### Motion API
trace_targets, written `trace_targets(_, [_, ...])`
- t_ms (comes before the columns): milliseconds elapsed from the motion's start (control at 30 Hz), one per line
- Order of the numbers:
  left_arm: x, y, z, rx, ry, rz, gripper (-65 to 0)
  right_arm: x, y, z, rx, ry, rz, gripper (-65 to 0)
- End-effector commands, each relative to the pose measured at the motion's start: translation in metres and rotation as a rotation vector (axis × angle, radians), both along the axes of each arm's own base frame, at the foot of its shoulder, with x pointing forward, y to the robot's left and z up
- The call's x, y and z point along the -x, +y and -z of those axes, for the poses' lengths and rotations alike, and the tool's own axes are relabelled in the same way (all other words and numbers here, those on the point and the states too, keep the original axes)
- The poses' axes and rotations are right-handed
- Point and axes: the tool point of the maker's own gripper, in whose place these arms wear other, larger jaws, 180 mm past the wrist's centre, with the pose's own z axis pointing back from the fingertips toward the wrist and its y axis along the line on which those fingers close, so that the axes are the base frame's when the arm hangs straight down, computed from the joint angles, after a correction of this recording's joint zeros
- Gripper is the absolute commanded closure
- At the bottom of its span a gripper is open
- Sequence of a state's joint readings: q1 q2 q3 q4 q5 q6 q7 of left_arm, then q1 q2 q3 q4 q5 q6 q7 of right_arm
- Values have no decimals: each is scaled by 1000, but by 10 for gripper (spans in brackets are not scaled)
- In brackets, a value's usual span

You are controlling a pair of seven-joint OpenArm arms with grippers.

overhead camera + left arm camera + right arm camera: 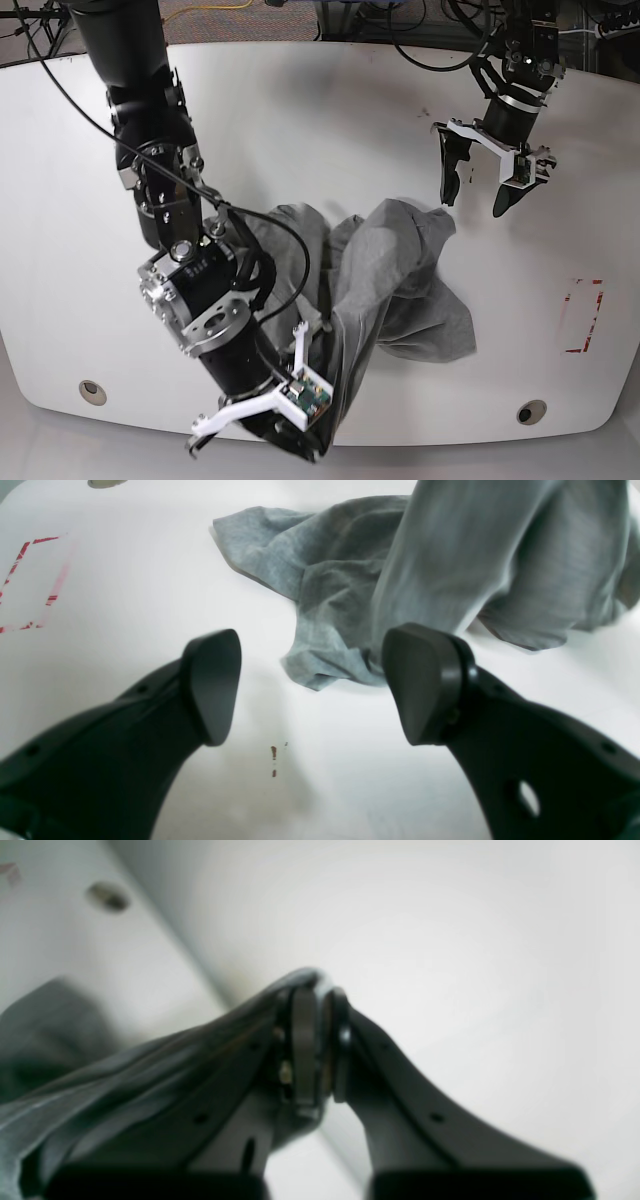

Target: Fold the T-shirt properly

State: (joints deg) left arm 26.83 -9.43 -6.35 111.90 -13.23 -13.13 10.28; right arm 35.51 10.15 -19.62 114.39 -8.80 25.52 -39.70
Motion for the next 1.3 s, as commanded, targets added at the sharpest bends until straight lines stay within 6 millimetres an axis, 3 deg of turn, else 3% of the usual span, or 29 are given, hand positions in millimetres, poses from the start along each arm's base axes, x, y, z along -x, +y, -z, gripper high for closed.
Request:
trace_targets(0, [-2,-1,-13,11,-46,8,-447,3,1,-60,-26,-154,-13,0])
trace_targets(233, [-4,3,-13,7,-49,-4,-447,7,4,-108,26,-269,-25,0])
trace_targets(433, [-30,29,-35,-20,-124,-74,-447,12,9,-129,62,-314,-22,0])
trace_targets(767, [-84,70,-27,3,-35,-208,-447,12,9,-129,64,-314,-21,0])
trace_targets(1267, [-146,76,30,170,135,-277,-447,12,8,-126,59,-308,-21,0])
